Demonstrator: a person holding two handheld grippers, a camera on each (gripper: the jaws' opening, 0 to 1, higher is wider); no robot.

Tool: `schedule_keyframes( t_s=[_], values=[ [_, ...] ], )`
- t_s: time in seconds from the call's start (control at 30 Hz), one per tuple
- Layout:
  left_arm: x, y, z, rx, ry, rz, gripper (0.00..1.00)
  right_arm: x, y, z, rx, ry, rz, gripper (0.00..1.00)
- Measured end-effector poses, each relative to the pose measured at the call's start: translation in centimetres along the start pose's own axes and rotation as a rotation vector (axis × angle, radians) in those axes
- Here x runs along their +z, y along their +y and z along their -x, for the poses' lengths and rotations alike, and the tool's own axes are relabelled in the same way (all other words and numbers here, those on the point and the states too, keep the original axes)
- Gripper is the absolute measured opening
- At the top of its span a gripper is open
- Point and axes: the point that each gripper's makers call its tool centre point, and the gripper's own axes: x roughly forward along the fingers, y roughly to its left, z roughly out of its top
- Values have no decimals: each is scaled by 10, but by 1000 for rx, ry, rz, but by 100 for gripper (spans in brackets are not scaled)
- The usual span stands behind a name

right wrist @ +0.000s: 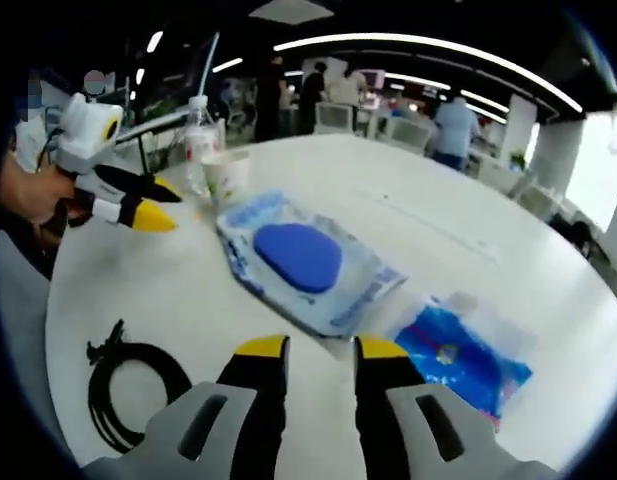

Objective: Arrange the tabletop items into an orderly group along one side of the table until the central work area is clear of visible clutter.

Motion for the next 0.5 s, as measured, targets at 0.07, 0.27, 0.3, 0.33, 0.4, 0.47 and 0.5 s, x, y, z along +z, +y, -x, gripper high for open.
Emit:
schedule_keyframes(
  t_s=[0.07, 0.27, 0.3, 0.33, 0.4, 0.47, 0.5],
  values=[
    [1, 1, 1, 0, -3, -12, 35, -3, -3, -3, -7, 15, 0, 18],
    [2, 3, 4, 1, -5, -7, 35, -4, -10, -5, -48, 33, 24, 7],
    [2, 3, 4, 1, -4, -7, 35, -4, -12, -6, -55, 34, 25, 6],
    [1, 4, 3, 2, -3, -6, 34, -4, -12, -6, -58, 35, 26, 6],
    [1, 4, 3, 0, -2, -6, 34, -5, -15, -7, -69, 42, 39, 3],
    [1, 4, 3, 0, -3, -6, 34, -4, -16, -7, -73, 43, 41, 1],
    [1, 4, 4, 0, -2, -5, 34, -5, -17, -8, -75, 46, 41, 1]
  ],
)
